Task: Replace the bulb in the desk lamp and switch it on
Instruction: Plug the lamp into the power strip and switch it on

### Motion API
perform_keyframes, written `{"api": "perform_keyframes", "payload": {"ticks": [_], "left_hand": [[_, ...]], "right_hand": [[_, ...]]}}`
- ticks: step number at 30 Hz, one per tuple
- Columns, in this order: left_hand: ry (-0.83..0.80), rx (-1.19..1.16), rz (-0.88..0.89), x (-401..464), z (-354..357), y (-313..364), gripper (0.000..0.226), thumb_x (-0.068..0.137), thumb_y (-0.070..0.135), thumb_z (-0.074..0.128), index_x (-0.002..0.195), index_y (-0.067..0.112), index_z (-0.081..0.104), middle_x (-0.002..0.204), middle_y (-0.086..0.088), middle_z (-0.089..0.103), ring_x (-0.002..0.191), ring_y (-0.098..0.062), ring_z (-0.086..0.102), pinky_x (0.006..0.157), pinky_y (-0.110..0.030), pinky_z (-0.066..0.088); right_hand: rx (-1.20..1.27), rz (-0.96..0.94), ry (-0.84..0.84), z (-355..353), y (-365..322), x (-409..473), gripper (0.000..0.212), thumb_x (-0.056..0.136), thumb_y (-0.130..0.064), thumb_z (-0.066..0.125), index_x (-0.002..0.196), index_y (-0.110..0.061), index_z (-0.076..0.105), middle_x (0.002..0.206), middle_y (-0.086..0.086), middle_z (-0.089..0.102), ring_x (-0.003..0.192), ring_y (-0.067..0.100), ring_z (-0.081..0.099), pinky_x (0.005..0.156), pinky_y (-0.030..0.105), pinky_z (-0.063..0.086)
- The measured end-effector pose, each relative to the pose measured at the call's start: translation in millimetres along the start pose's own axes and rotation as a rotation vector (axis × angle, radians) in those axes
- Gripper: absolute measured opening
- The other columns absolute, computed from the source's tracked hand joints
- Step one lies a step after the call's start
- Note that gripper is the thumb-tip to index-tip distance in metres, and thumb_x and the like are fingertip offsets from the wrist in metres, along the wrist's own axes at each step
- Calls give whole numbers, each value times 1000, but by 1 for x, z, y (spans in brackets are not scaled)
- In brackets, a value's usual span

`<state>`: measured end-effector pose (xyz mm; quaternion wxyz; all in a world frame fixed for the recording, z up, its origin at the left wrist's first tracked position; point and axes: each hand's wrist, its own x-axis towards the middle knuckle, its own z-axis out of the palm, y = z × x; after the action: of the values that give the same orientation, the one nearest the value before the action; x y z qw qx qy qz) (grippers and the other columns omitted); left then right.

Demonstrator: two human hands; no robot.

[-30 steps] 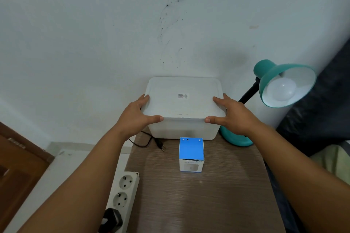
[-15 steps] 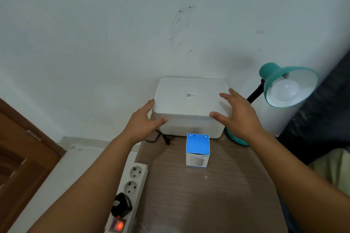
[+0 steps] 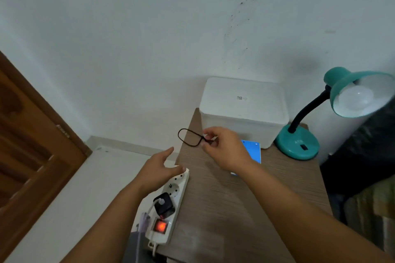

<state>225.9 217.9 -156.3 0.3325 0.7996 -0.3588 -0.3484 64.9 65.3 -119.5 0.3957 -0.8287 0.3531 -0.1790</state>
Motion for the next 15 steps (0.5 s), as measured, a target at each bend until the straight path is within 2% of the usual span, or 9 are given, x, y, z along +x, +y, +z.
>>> {"api": "perform_keyframes", "payload": {"ticks": [2, 5, 7, 9, 12, 15], "left_hand": [[-45, -23, -17, 0, -4, -11, 90, 84, 41, 80, 158, 25, 31, 162, 0, 36, 148, -20, 36, 114, -36, 34], [-109, -30, -16, 0, -3, -22, 85, 85, 35, 80, 157, 24, 34, 158, 4, 42, 143, -14, 42, 108, -28, 36], [-153, -68, -12, 0, -2, -29, 67, 87, 27, 79, 146, 34, 50, 144, 14, 57, 125, 0, 56, 106, -25, 43], [-207, -128, 13, 1, 1, -38, 53, 86, 20, 80, 132, 40, 62, 125, 20, 70, 111, 4, 67, 103, -33, 53], [-193, -222, 22, 3, 4, -52, 64, 85, 20, 81, 144, 31, 56, 128, 20, 68, 115, 1, 66, 105, -32, 52], [-213, -302, 4, 4, 5, -67, 76, 83, 23, 83, 150, 31, 48, 136, 16, 65, 124, -3, 62, 109, -39, 50]], "right_hand": [[0, 72, -34, 24, 7, 7, 41, 88, -24, 68, 127, -17, 63, 111, -2, 67, 92, 10, 59, 90, 27, 49], [-94, 159, 15, 48, 25, 16, 40, 85, -32, 66, 123, -20, 65, 119, 0, 64, 107, 17, 61, 91, 31, 49], [-124, 227, 61, 58, 34, 18, 41, 86, -32, 65, 124, -19, 63, 123, 2, 58, 110, 21, 58, 90, 30, 47], [-137, 275, 103, 67, 42, 21, 42, 88, -28, 65, 128, -15, 60, 128, 6, 51, 112, 24, 56, 90, 30, 43], [-149, 297, 163, 77, 53, 28, 39, 89, -27, 65, 125, -13, 60, 129, 9, 50, 113, 27, 54, 94, 32, 42], [-136, 358, 177, 83, 61, 35, 38, 90, -33, 64, 122, -11, 62, 127, 12, 51, 114, 31, 55, 98, 38, 45]]}}
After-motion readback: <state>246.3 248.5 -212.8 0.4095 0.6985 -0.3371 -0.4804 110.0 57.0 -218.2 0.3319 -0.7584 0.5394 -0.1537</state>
